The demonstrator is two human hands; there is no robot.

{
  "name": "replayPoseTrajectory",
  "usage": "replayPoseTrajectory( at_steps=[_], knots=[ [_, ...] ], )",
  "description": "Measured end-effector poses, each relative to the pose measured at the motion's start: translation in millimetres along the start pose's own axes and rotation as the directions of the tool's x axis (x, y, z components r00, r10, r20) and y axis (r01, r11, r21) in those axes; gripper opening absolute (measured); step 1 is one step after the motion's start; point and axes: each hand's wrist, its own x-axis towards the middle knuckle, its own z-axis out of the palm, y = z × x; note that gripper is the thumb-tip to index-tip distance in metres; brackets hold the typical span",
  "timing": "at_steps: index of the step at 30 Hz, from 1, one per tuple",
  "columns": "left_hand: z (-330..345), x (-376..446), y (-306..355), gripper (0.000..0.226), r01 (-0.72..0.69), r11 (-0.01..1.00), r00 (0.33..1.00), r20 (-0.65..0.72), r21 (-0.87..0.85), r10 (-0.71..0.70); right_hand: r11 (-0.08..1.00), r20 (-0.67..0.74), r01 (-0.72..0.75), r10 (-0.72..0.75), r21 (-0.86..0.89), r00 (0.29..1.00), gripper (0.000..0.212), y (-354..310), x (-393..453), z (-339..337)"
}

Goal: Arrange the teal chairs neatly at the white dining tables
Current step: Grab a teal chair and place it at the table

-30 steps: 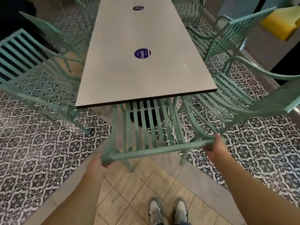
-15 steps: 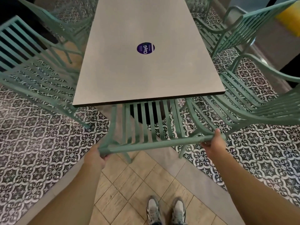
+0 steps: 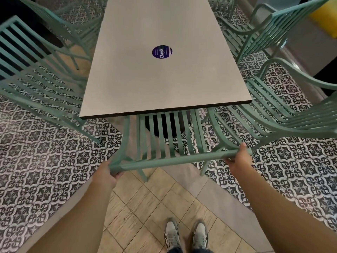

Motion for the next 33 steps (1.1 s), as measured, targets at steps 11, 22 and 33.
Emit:
replayPoseTrajectory(
  at_steps=[11, 22, 33],
  knots=[
    [-4.5, 1.0, 5.9, 0.035, -0.014, 0.999, 1.0, 0.018, 0.045, 0.014, 1.0, -0.014, 0.005, -0.005, 0.007, 1.0, 0.046, 9.2, 2.5, -0.3],
    [-3.7, -1.3, -5.0, 0.044, -0.064, 0.998, 0.998, 0.003, -0.018, 0.064, 1.0, -0.008, 0.0, 0.0, 0.018, 1.0, 0.038, -0.6, 6.5, -11.2],
    [-1.2, -15.7, -7.2, 0.042, -0.041, 0.999, 0.998, 0.043, 0.021, 0.04, 1.0, 0.06, 0.003, -0.001, -0.025, 0.998, 0.043, -3.4, 2.9, -16.0]
  ],
)
